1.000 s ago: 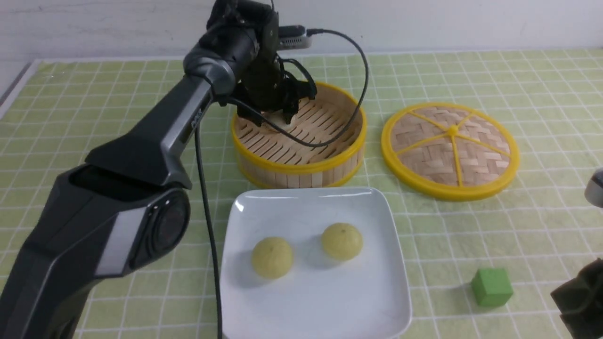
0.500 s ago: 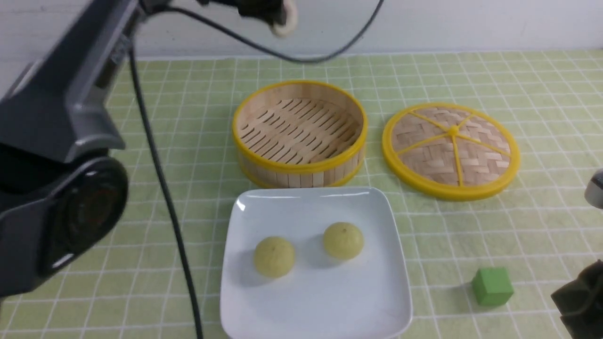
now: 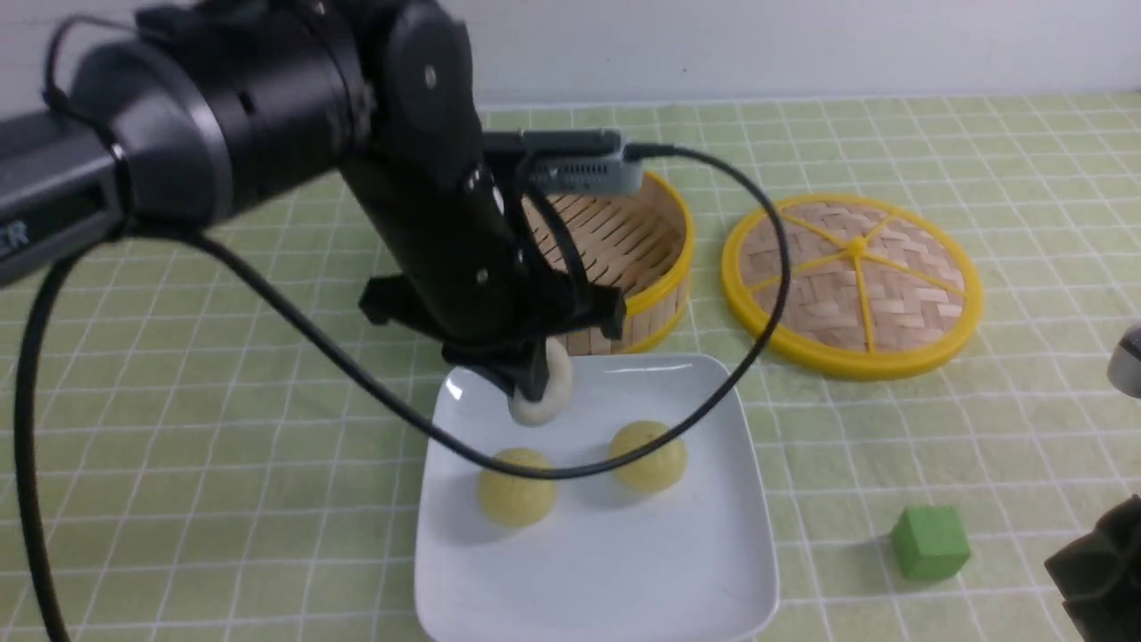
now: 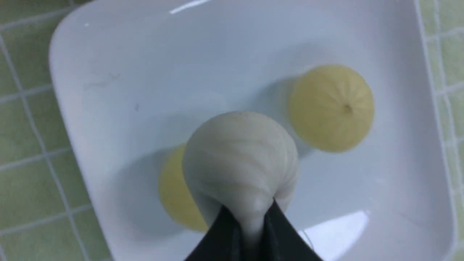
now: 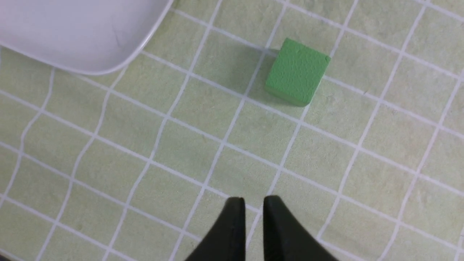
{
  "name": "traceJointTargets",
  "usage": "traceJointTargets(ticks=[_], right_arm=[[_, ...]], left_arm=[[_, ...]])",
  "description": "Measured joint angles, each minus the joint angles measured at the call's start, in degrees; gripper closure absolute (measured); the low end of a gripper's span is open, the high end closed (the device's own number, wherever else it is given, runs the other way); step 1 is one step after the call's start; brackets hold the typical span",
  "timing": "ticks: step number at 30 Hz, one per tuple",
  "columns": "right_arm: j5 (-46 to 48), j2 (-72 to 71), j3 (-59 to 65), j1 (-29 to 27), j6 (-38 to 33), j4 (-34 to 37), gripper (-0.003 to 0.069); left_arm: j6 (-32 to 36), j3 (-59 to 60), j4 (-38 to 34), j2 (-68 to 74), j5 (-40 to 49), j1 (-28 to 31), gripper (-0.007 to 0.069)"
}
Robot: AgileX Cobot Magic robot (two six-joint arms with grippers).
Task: Put the steamed buns into the plate on the green tablecloth.
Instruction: 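Carry the bun from the bamboo steamer to the plate with the left gripper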
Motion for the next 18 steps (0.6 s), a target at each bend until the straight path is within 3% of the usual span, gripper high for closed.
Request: traceJointTargets(ticks=[9,12,13,14,15,18], right_arm=[[3.11,-0.93,0.0,0.0,0.0,0.33,0.0557],[5.16,-3.68,0.0,0.0,0.0,0.39,0.0575],[7.02,-7.44,0.0,0.0,0.05,0.39,0.0615],[7.54,-7.95,0.0,0.0,0.2,0.39,0.0621],[9.23,-12.37,0.0,0.0,1.22,0.19,0.0662],[11.79,-21.3,0.0,0.0,5.71,-1.39,0.0674]], left_arm=[[-3.09,2.43,3.28,8.29,-9.85,0.12,0.0537],[-3.13,2.42,3.45,10.08,-10.94,0.12,0.0476],[-3.19,2.3,3.45,10.5,-11.13,0.16,0.0421],[-3.24,2.25,3.45,10.5,-11.13,0.16,0.0421],[-3.24,1.5,3.45,10.5,-10.53,0.16,0.0355],[-3.24,-0.36,3.93,10.5,-8.6,0.16,0.0256]])
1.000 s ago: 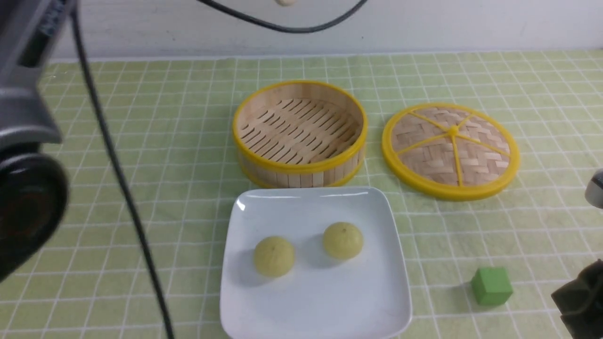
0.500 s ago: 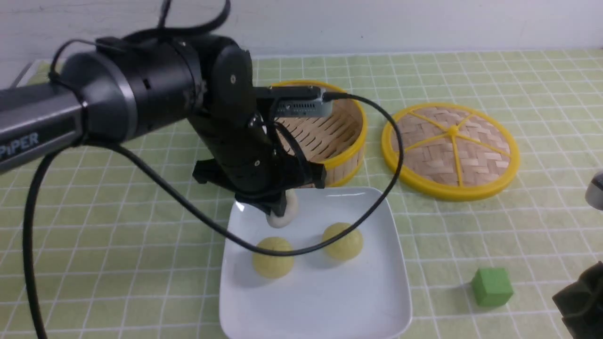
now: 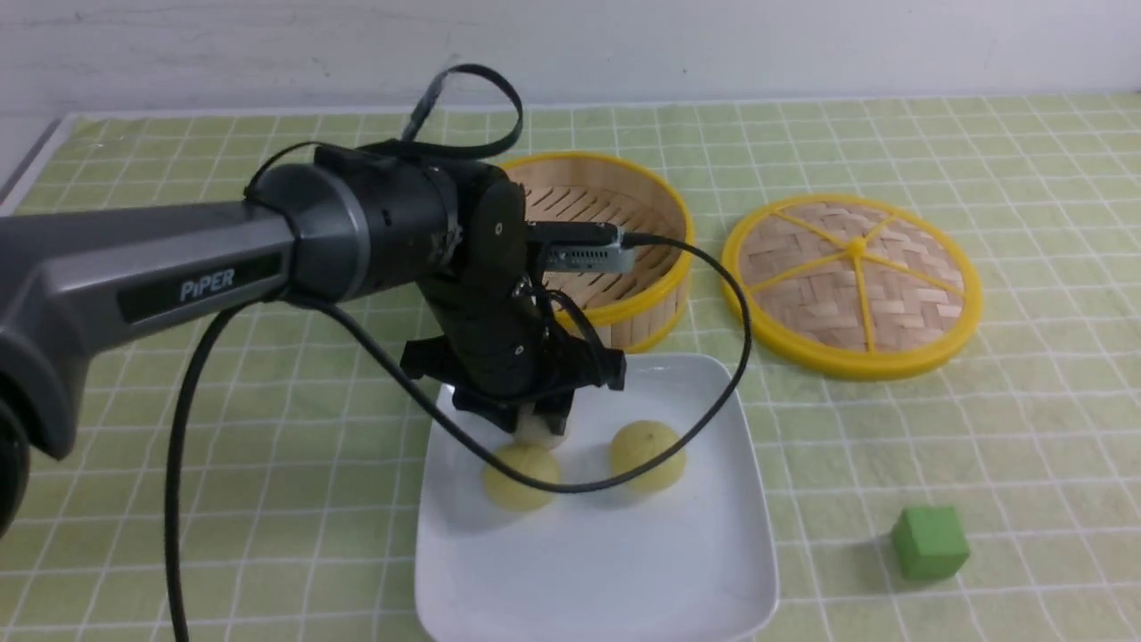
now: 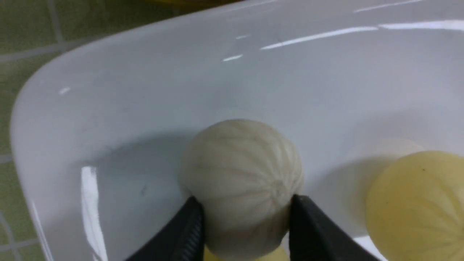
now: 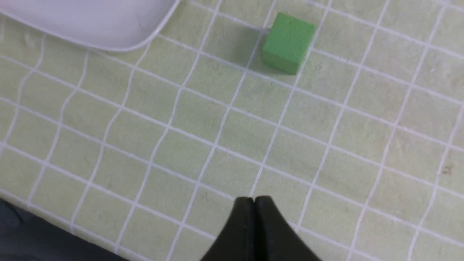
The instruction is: Put the steamed buns into the plate on the green tablecloth.
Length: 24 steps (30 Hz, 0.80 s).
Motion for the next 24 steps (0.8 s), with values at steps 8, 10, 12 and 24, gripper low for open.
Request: traceJointTargets(ticks=[8,10,12,24], right_arm=[[-12.57,-27.2,7.07,0.0,10.01,-12.21,0.0673],[-22.03,-30.98,12.0,0.0,11.35,-13.17,0.0673],[-32.68,-33.63,18.42,0.0,12.1,-13.63,0.0673],[-33.73,-34.29,23.69,0.0,10.78,-6.39,0.067]], left_arm=[[0.0,-5.6,1.05,-0.49,5.7,0.0,0.0125],[0.0,-6.28,1.05,-0.49,6.95,0.0,0.0125],[0.0,-7.0,1.05,-0.49,8.41,0.0,0.0127],[0.0,-7.39,1.6,-0.49,9.32,0.0,0.0222]])
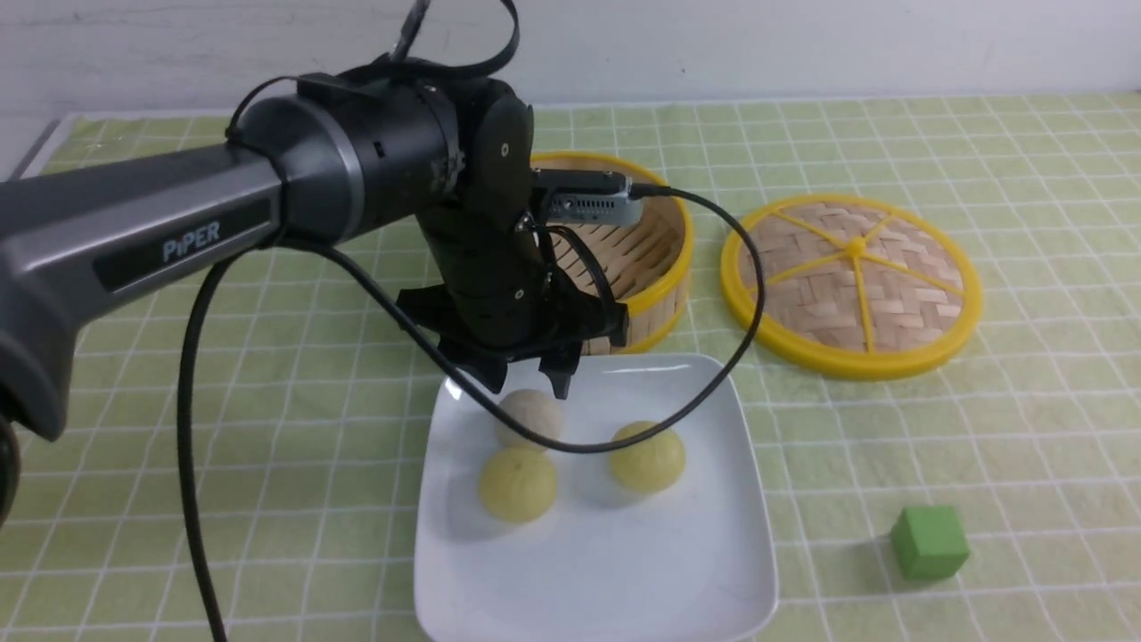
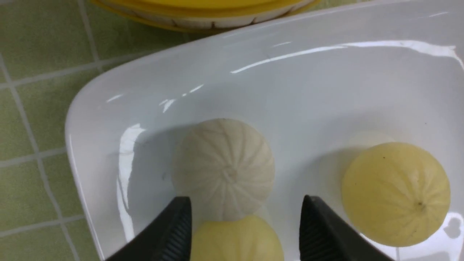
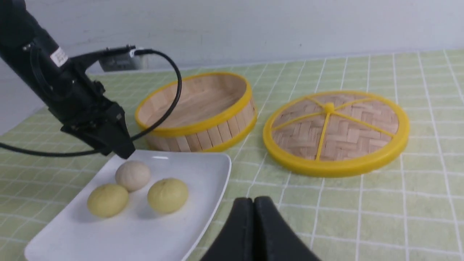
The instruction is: Put the steamed buns into the plate on the green tablecloth.
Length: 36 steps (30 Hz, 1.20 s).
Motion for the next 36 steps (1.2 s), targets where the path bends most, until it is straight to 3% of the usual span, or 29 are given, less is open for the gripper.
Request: traceJointTargets(ticks=[17,25,27,36], right_arm=[[1.02,0.0,0.02,0.0,-3.78,0.71,0.066],[0.13,-0.05,1.32,0.0,-3.78,-1.48,0.0655],[-0.73,-0.05,3.17,-0.28,-3.78,-3.13,0.0654],[-3.42,-0.1,14.85,-10.89,-3.85,-5.6,0.0647]], left_arm=[[0.0,0.0,0.0,0.0,0.18,0.0,0.0377],[0.0,-0.07,3.81,-1.13,7.76,0.0,0.0604],[0.0,-0.07,5.22,-2.75,9.07,0.0,0.0622],[0.36,-0.07,10.46,-14.48,11.98,0.0,0.0622]])
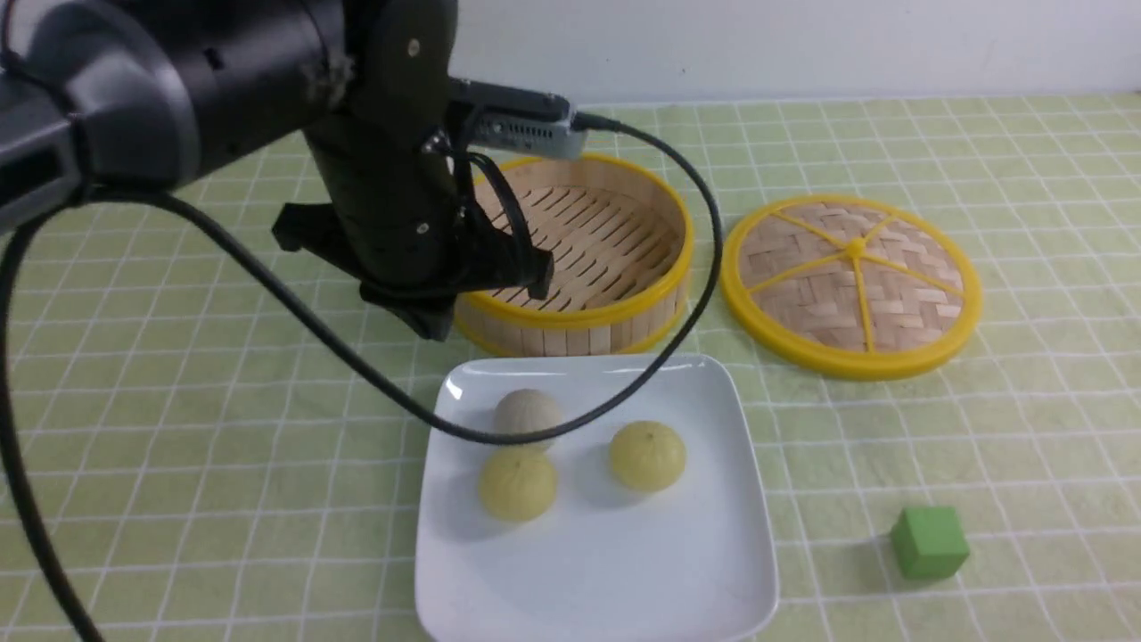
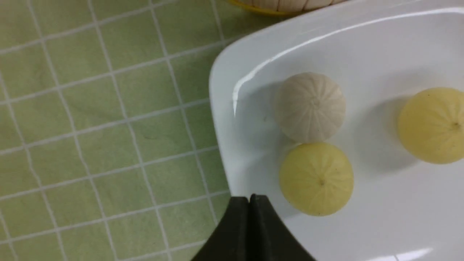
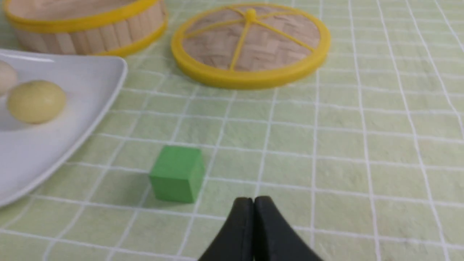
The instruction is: Put the steamed buns into the plate on the green tablecloth.
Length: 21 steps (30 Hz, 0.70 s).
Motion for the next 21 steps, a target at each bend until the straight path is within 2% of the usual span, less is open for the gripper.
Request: traceJointTargets(ticks=[7,8,9,13,18,21], right_arm=[[-4.71,-0.47,4.14,-9.73,-0.18,-0.13,0.0642],[-4.73,-0.47,4.2,-9.73,-0.18,-0.13,0.0642],[-5.04,-0.47,4.26,-11.85,-0.18,-0.05,0.064],[-5.38,-0.47,4.3,-14.22,-0.18,0.83,0.0634],[-5.38,-0.47,4.3,-14.34,-0.18,1.15,0.0631],[-5.38,-0.47,4.3,-14.34,-0.18,1.16,0.0623]], left_arm=[[3.43,3.0,1.66,-11.38,3.17,0.0,0.0622],[3.45,3.28,1.66,-11.81,3.17,0.0,0.0622],[3.49,5.55,1.79,-14.91,2.88,0.0,0.0622],[3.63,13.89,2.24,-25.27,0.83,0.0,0.0622],[2.89,26.62,2.06,-37.37,-4.81,0.0,0.0622],[-1.33,40.06,1.89,-48.95,-15.47,0.0,0.0622]])
